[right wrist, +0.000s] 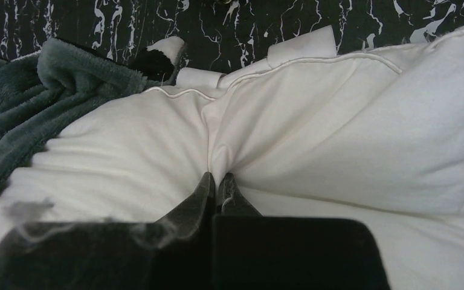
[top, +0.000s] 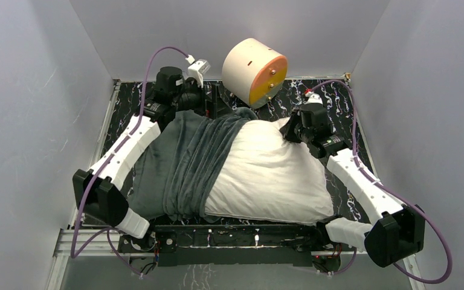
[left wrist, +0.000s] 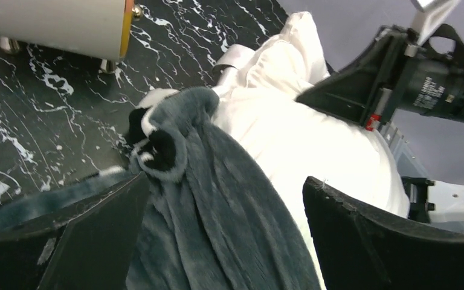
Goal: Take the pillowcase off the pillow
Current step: Remove the pillow from the pillowcase.
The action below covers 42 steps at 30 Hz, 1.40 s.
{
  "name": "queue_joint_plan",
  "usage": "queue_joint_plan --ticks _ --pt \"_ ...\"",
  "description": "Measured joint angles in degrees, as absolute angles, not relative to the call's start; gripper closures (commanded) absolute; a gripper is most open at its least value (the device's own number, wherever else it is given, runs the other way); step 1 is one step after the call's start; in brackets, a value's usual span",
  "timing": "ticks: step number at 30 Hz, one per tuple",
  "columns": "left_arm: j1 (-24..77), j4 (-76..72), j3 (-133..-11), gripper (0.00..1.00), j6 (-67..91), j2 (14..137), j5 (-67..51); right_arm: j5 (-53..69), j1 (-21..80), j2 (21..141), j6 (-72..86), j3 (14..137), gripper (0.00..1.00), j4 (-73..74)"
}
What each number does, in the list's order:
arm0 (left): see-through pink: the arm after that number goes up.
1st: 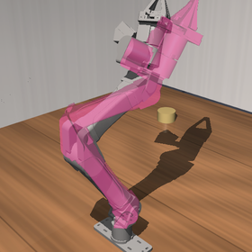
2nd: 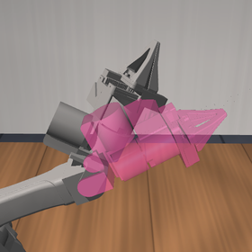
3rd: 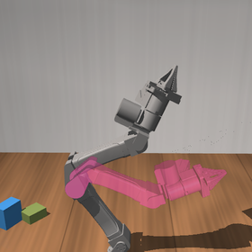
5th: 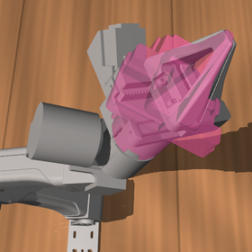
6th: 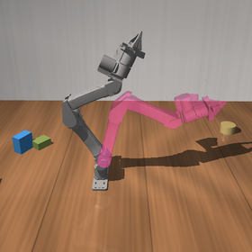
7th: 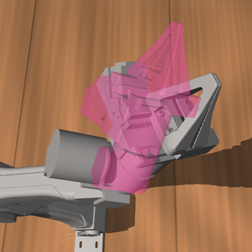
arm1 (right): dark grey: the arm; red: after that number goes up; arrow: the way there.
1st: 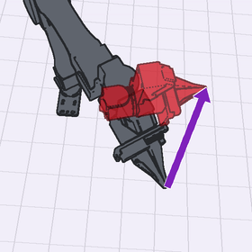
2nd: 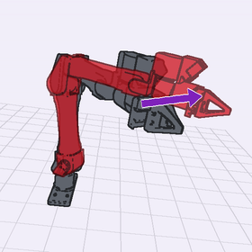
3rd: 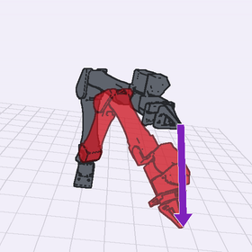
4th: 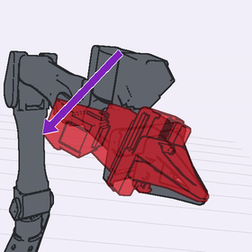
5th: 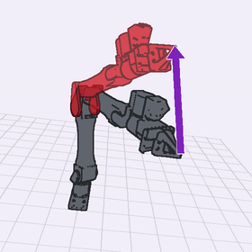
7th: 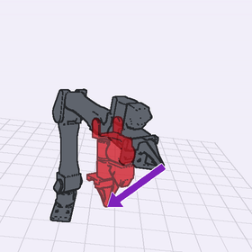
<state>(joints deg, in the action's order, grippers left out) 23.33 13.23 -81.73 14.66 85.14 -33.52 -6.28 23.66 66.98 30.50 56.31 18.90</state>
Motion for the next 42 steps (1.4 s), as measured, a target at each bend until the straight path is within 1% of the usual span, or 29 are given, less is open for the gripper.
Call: queue_joint_plan --ticks 3,8,10,11,12,14,15,16,17,19,20,21,23,24,26,27,28,29,30,37,42 --pt "23.4 15.1 -86.5 0.02 11.9 89.8 -33.7 -5.0 23.6 66.3 29.2 55.6 1.00 18.2" --pt "23.4 19.9 -94.8 0.02 8.8 101.6 -34.7 -3.7 23.4 66.0 27.6 55.6 1.00 17.8" --pt "23.4 21.9 -98.0 0.05 8.1 106.7 -35.6 -3.6 23.4 66.0 27.1 55.6 1.00 17.8" --pt "23.4 22.4 -98.9 0.10 7.9 108.3 -36.1 -3.6 23.4 66.0 27.0 55.6 1.00 17.8" --pt "23.4 23.1 -99.6 0.18 7.6 110.0 -37.1 -3.6 23.4 66.0 26.9 55.6 1.00 17.8" --pt "23.3 24.7 -100.1 0.41 7.0 112.3 -40.2 -3.9 23.4 66.0 26.7 55.6 1.00 17.8" --pt "23.3 25.5 -100.1 0.62 7.0 112.8 -41.5 -4.2 23.4 66.0 26.7 55.6 1.00 17.9" --pt "23.3 26.5 -100.0 0.97 6.4 112.8 -42.3 -5.9 23.5 66.0 26.4 55.8 1.00 18.4" --pt "23.3 26.7 -100.0 1.00 5.7 112.3 -42.0 -9.6 23.9 66.0 25.9 56.8 1.00 19.8" --pt "23.6 27.3 -99.4 1.00 6.1 109.4 -35.4 -13.5 23.7 65.9 24.8 58.6 1.00 21.9" --pt "23.7 27.5 -99.1 1.00 6.2 108.0 -32.8 -13.8 21.7 66.0 24.5 60.3 1.00 23.6" --pt "23.9 28.0 -98.2 1.00 6.8 104.7 -23.7 -13.4 17.3 66.3 24.9 62.1 1.00 26.1" --pt "23.7 28.7 -98.2 1.00 8.2 101.7 -14.5 -9.7 11.5 67.3 25.8 63.4 1.00 27.3" --pt "23.2 29.1 -98.2 0.91 8.6 101.2 -12.3 -7.0 8.7 68.6 26.3 64.8 1.00 28.1" --pt "21.7 30.5 -98.2 0.23 9.0 100.8 -9.5 -1.8 4.9 72.8 27.1 68.6 1.00 28.7" --pt "21.3 30.8 -98.2 0.13 8.1 100.8 -10.5 -0.1 4.7 73.9 27.0 69.4 1.00 28.6" --pt "20.6 30.5 -98.2 0.06 7.6 100.6 -11.7 0.8 4.6 74.1 26.9 69.6 1.00 28.9" --pt "19.2 30.5 -98.2 0.02 7.1 99.8 -12.7 2.2 3.8 74.1 26.8 69.6 1.00 29.1" --pt "18.8 30.5 -98.2 0.02 6.9 99.5 -13.0 2.2 3.7 74.1 26.8 69.6 1.00 29.1" --pt "17.4 30.2 -94.6 0.02 6.8 93.1 -11.6 5.5 2.6 74.1 26.6 68.1 1.00 28.8" --pt "18.7 28.5 -92.9 0.02 8.3 91.9 -16.7 9.2 2.2 74.1 26.6 67.3 1.00 27.4"
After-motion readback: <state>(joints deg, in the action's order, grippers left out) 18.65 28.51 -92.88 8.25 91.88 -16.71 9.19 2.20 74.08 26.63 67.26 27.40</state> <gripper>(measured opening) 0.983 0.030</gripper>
